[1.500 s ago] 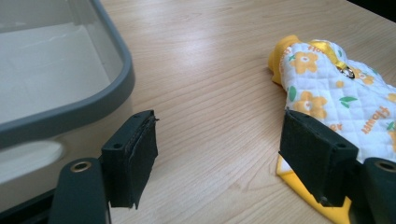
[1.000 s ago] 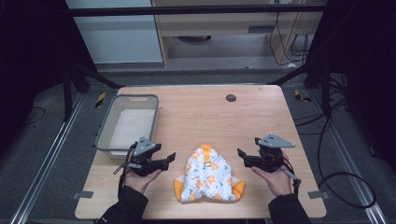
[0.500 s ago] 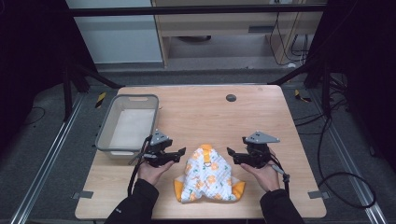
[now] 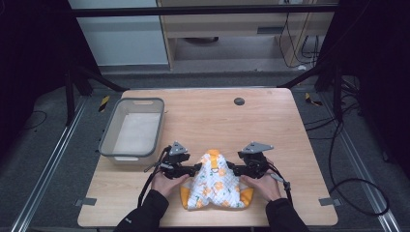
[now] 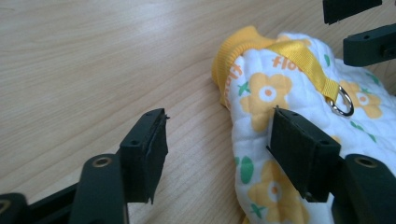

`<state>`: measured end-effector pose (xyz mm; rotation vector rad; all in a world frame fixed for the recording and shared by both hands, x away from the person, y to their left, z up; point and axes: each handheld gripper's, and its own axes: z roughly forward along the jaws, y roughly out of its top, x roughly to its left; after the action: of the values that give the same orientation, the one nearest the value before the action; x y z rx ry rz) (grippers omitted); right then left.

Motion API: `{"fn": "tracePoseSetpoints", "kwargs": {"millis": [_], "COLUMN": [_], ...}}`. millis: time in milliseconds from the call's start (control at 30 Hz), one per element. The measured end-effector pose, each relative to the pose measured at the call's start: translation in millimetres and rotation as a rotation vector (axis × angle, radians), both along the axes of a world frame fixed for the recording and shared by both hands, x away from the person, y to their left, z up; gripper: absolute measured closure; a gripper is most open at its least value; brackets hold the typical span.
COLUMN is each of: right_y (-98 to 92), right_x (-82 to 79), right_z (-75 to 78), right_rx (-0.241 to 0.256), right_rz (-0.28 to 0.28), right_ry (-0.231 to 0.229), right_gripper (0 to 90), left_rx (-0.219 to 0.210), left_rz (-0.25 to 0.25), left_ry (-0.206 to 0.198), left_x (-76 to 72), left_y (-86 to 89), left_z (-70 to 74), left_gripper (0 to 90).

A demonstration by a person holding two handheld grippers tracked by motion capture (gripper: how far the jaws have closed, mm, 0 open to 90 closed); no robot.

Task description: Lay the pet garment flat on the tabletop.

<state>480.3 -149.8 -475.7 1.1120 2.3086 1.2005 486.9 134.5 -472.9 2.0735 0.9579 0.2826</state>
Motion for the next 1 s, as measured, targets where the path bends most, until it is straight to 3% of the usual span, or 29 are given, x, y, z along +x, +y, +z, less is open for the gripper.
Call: {"fn": "tracePoseSetpoints", "kwargs": {"millis": [133, 267, 600, 1000], "right_y": [3.6, 6.0, 9.4, 12.4], "right_x": [-0.2, 0.0, -0.8, -1.6], "right_z": [-5.7, -10.3, -14.9, -15.4], "right_rx": [-0.003, 0.002, 0.013, 0.016], "right_rz": [0.025, 0.045, 0.089, 0.113], "right_ry": [0.033, 0.058, 0.1, 0.128], "right_gripper": [44.1, 48.5, 63.8, 82.7], "left_rx": [-0.009, -0.022, -0.013, 0.003], "left_rz": [-0.021, -0.04, -0.091, -0.095], "left_ry": [0.022, 0.07, 0.128, 0.12], "left_x": [-1.9, -1.6, -3.0, -5.6], "left_y": [-1.8, -3.1, -8.6, -11.0], "left_z": [-3.7, -9.6, -17.5, -16.5], "left_gripper": [44.3, 52.1, 70.4, 83.3]}}
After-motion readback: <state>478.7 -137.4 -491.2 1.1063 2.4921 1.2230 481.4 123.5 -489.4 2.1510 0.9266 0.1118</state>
